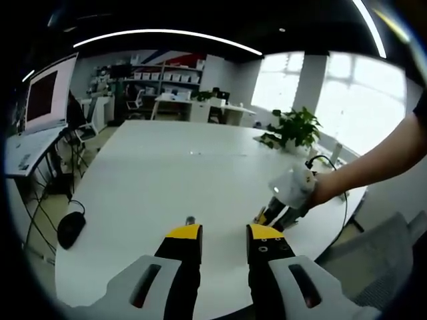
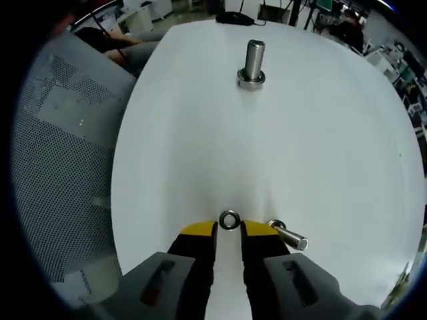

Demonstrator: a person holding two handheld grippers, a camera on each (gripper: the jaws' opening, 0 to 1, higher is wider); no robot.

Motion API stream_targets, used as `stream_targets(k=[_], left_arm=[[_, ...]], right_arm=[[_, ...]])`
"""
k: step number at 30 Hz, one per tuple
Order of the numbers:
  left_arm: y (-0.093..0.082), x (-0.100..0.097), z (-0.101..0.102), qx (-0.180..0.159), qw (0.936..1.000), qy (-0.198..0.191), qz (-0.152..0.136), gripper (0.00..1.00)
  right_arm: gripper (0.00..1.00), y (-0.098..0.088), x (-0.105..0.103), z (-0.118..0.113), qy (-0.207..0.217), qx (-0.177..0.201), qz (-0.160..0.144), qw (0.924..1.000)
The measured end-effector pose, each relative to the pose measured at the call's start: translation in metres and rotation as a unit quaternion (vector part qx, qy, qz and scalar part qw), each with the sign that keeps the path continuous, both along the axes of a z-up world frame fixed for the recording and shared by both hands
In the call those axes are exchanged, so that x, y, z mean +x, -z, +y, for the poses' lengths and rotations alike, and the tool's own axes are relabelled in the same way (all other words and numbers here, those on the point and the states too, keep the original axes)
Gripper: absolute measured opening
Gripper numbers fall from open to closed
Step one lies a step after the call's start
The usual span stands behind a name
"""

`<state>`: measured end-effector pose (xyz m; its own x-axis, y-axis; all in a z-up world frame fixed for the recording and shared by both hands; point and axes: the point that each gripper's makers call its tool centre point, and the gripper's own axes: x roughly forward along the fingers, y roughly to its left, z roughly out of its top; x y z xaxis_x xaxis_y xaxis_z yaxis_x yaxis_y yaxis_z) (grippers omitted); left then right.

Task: Place the washer onto the threaded stud by aligning its center hole with the stud, sliding it down to the base, and recovering from edge contact or off-axis alignment until the washer reaches the visible bottom stop.

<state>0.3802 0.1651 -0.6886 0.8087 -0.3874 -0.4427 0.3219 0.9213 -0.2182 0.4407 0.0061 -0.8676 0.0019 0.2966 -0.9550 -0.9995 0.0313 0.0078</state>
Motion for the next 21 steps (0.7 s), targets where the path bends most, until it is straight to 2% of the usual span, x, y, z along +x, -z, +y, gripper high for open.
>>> stream_targets(k=[8,10,21], left_arm=[[0.0011,-0.0007,-0.0006,0.004,1.0,0.002,0.002,0.24],[0.0024,-0.0004,-0.0005,0.007,1.0,0.003,0.004,0.24],[0.0014,0.0,-0.001,0.011,0.9999,0.005,0.002,0.24]], right_arm=[[0.16,0.001,-0.0007,0.0043,0.004,-0.008,-0.009,0.9999],[0.16,0.0008,-0.0013,0.0041,-0.01,-0.015,-0.014,0.9997],[0.15,-0.0001,-0.0006,0.0035,0.002,-0.008,-0.012,0.9999]])
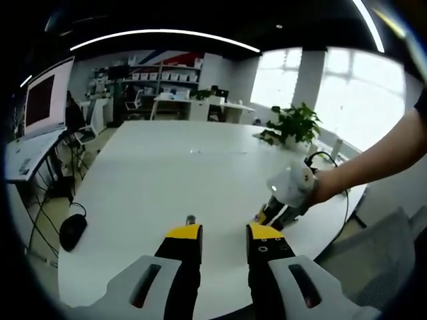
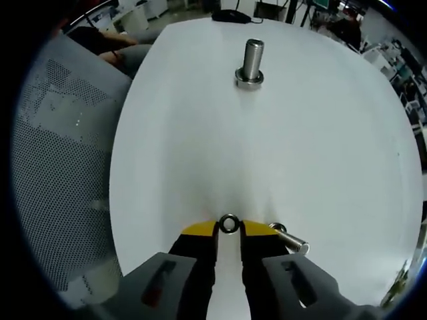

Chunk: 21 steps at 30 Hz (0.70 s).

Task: Place the washer onto the threaded stud by aligning its center hole with the stud, sliding it down to the base, and recovering from edge contact or off-axis alignment until the washer reaches the visible bottom stop.

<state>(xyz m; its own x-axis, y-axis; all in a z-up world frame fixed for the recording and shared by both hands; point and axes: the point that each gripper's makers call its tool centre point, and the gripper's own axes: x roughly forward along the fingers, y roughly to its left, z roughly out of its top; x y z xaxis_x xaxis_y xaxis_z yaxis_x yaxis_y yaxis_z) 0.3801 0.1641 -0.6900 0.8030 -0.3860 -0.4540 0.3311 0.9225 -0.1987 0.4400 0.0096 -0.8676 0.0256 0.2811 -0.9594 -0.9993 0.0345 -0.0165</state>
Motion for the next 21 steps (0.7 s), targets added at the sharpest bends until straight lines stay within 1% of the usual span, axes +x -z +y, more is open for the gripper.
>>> stream_targets(k=[7,13,17,18,21], left_arm=[[0.0002,-0.0006,0.0016,-0.003,1.0,-0.004,0.001,0.24],[0.0011,-0.0008,0.0009,-0.001,1.0,-0.003,0.003,0.24],[0.0018,-0.0004,0.0012,0.0,1.0,-0.003,0.004,0.24],[0.0018,-0.0001,0.0014,0.0,1.0,-0.004,0.003,0.24],[0.0029,-0.0005,0.0014,0.001,1.0,-0.004,0.006,0.24]], right_arm=[[0.14,-0.0004,0.0,0.0002,-0.01,-0.007,0.001,0.9999],[0.14,-0.0004,-0.0002,-0.0001,-0.009,-0.003,-0.001,1.0],[0.13,-0.0009,0.0,-0.0006,-0.001,0.003,-0.005,1.0],[0.13,-0.0008,-0.0011,-0.0021,0.003,0.002,-0.002,1.0],[0.13,-0.0054,-0.0037,-0.0034,0.003,0.006,-0.001,1.0]])
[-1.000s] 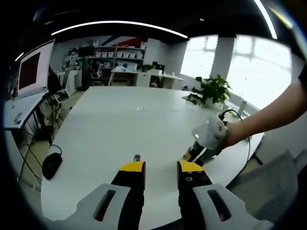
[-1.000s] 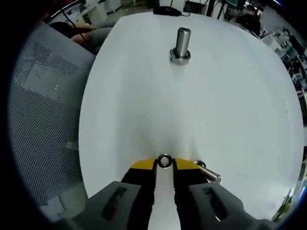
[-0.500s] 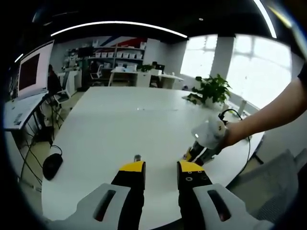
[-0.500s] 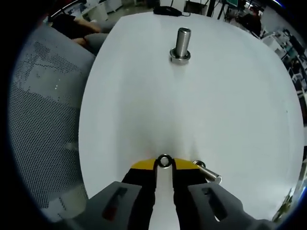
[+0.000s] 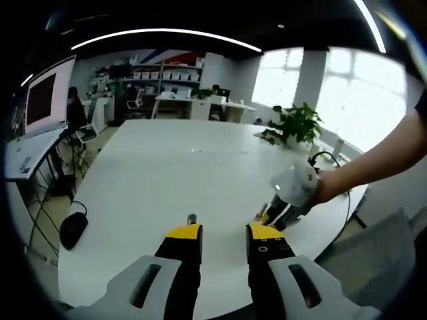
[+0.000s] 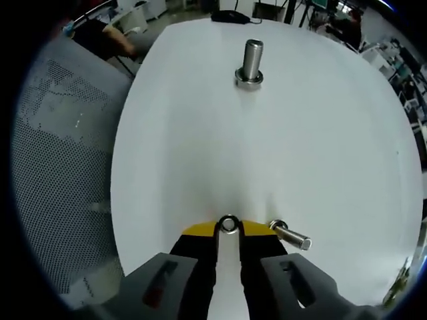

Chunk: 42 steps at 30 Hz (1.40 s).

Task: Place the washer onto the threaded stud by aligning its center hole with the stud, sliding it down to the base, and recovering from edge contact or off-axis alignment until the washer reaches the visible bottom stop.

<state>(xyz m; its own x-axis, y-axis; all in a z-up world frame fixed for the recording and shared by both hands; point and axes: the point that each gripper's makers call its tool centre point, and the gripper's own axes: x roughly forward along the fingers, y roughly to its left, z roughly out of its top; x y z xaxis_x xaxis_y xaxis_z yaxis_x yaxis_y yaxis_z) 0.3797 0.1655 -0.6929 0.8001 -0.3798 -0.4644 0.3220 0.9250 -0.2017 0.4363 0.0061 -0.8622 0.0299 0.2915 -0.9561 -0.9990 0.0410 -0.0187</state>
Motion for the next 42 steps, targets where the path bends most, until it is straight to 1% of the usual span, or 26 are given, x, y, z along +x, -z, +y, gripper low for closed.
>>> stream_targets(k=[2,5,6,14,19,22,25,31,33,35,42], left_arm=[[0.0,0.0,0.0,0.002,1.0,0.001,0.001,0.24],[0.0,0.0,0.0,0.002,1.0,0.0,0.001,0.24],[0.0,0.0,0.0,0.002,1.0,0.0,0.001,0.24],[0.0,0.0,0.0,0.002,1.0,0.0,0.002,0.24],[0.0,0.0,0.001,0.0,1.0,-0.001,0.001,0.24],[-0.001,0.001,0.0,0.0,1.0,0.001,-0.001,0.24],[0.0,0.0,-0.002,0.003,1.0,0.004,0.001,0.24],[-0.001,0.0,-0.002,0.001,1.0,0.005,-0.001,0.24],[-0.001,0.0,-0.002,0.001,1.0,0.005,-0.002,0.24],[-0.001,0.001,-0.002,0.001,1.0,0.006,-0.001,0.24],[0.0,0.0,-0.003,0.005,1.0,0.008,0.0,0.24]], right_arm=[[0.13,-0.005,0.002,0.001,0.003,0.007,-0.002,1.0],[0.13,-0.018,0.004,0.003,0.003,0.019,-0.008,0.9998],[0.13,-0.019,0.004,0.003,0.003,0.019,-0.009,0.9998],[0.13,-0.045,0.016,0.003,0.018,0.043,-0.025,0.9986],[0.13,-0.06,0.022,-0.003,0.023,0.051,-0.036,0.9977],[0.13,-0.069,0.029,-0.007,0.037,0.063,-0.044,0.9964],[0.13,-0.073,0.032,-0.011,0.048,0.068,-0.045,0.9955],[0.13,-0.084,0.043,-0.02,0.065,0.081,-0.059,0.9929],[0.13,-0.086,0.045,-0.023,0.072,0.084,-0.06,0.992],[0.13,-0.088,0.048,-0.026,0.075,0.087,-0.065,0.9913],[0.13,-0.087,0.054,-0.032,0.088,0.089,-0.066,0.9899]])
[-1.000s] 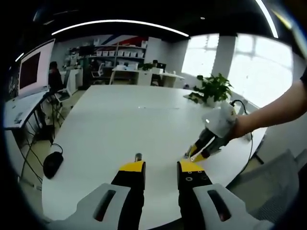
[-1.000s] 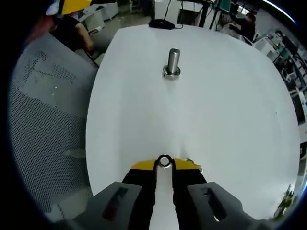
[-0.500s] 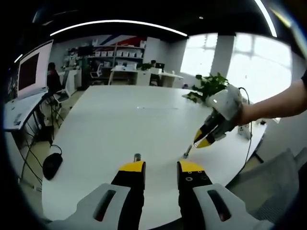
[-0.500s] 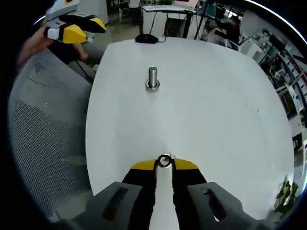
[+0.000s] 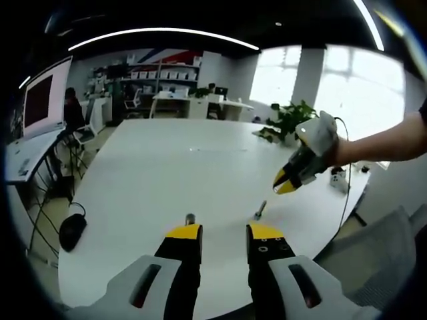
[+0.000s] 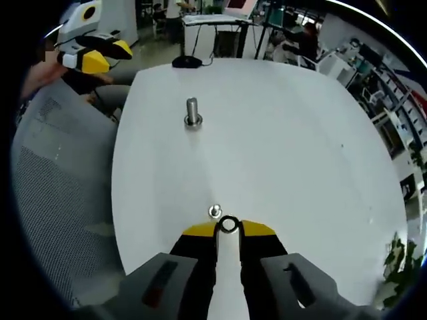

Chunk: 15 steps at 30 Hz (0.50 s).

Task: Place the washer onto the threaded stud by aligning its center hole with the stud, sliding it down to the base, and recovering from edge contact or off-axis alignment until the washer reaches the visible bottom stop.

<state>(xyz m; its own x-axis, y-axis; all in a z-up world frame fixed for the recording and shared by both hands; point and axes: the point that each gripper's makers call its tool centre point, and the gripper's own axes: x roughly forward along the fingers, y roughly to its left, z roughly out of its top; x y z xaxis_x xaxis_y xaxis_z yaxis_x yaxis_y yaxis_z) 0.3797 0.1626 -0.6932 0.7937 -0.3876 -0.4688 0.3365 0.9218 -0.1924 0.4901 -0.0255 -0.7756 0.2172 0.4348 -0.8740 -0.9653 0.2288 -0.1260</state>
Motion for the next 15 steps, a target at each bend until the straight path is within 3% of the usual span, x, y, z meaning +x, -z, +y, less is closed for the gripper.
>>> stream_targets(k=[7,15], left_arm=[[0.0,0.0,0.003,-0.001,1.0,-0.007,0.0,0.24],[0.001,0.0,0.003,0.002,1.0,-0.007,0.001,0.24]], right_arm=[[0.13,0.002,-0.002,0.012,-0.009,0.005,0.006,0.9999],[0.13,0.021,-0.005,0.024,-0.033,-0.019,0.018,0.9991]])
